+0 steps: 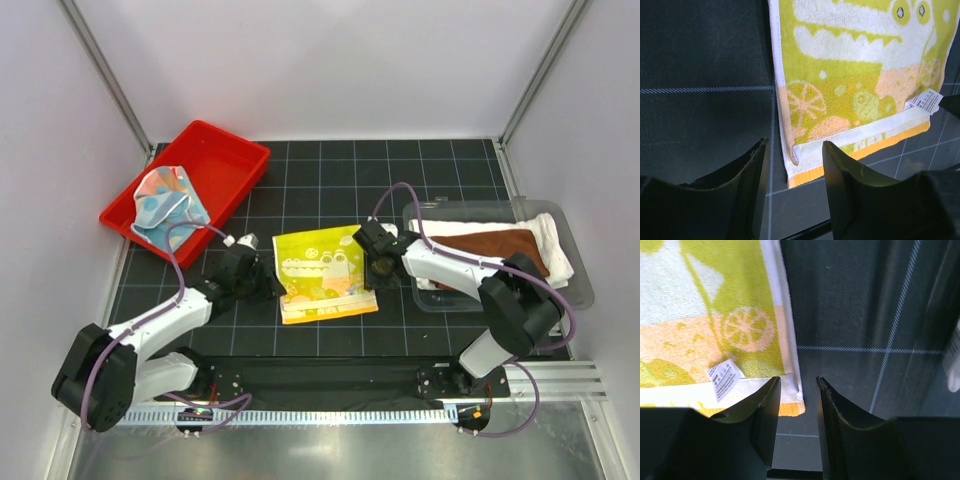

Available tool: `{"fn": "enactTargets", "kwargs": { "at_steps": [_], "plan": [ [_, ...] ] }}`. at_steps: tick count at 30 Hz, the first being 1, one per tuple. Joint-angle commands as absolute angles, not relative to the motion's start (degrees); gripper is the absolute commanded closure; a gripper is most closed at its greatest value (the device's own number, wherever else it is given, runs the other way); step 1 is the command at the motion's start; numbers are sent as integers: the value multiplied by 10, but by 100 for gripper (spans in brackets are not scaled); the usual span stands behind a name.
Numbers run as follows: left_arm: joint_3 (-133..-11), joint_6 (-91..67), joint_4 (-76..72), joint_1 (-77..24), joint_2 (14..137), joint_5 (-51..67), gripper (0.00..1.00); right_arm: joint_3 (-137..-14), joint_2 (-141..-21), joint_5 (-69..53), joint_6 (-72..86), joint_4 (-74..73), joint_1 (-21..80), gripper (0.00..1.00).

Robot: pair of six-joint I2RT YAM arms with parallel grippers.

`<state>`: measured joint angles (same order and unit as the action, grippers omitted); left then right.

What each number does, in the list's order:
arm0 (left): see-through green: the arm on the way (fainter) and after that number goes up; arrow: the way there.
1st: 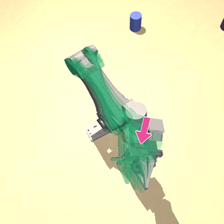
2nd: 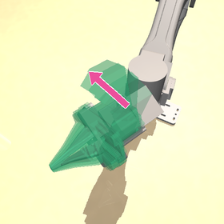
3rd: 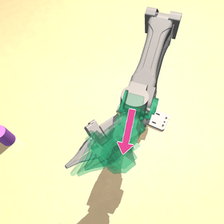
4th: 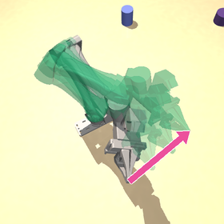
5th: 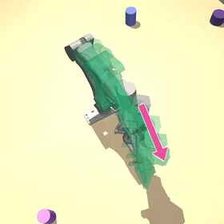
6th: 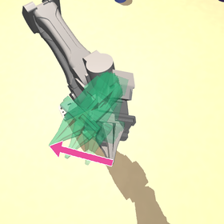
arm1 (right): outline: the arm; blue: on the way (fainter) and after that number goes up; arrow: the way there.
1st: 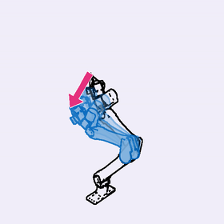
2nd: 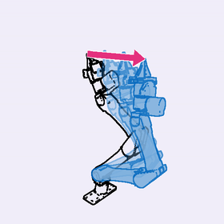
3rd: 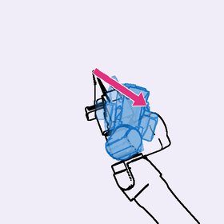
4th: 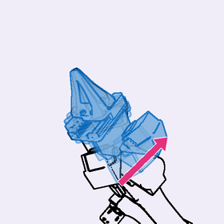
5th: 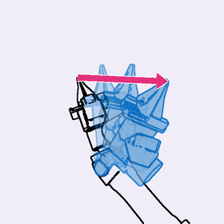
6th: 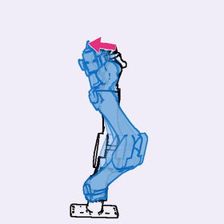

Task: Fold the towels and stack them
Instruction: Fold the towel

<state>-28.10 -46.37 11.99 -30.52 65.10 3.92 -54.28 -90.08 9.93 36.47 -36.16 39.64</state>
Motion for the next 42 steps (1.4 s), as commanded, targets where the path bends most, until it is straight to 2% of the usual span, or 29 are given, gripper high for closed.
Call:
{"fn": "enactTargets", "kwargs": {
  "at_steps": [1,8,14,19,29,34,35,37,40,42],
  "plan": [
    [-287,-490,130,-320,642,22,50,-519,-858,131,446,-331,400,59],
    [-288,-509,123,-343,679,15,52,-476,-860,115,469,-283,399,58],
    [-288,-519,122,-356,689,5,58,-458,-853,115,475,-266,400,66],
    [-286,-533,115,-362,687,4,58,-449,-839,105,480,-254,400,70],
    [-287,-549,114,-386,701,-21,62,-455,-826,107,475,-268,404,65],
    [-291,-551,116,-392,705,-28,70,-454,-826,111,475,-267,408,77],
    [-292,-551,115,-393,706,-28,81,-454,-827,110,475,-267,408,78],
    [-293,-549,117,-395,707,-30,90,-454,-831,109,474,-266,409,82],
    [-293,-551,119,-396,704,-31,93,-454,-834,108,475,-267,410,82],
    [-293,-552,120,-396,701,-32,94,-454,-834,111,476,-270,411,78]
  ]
}}
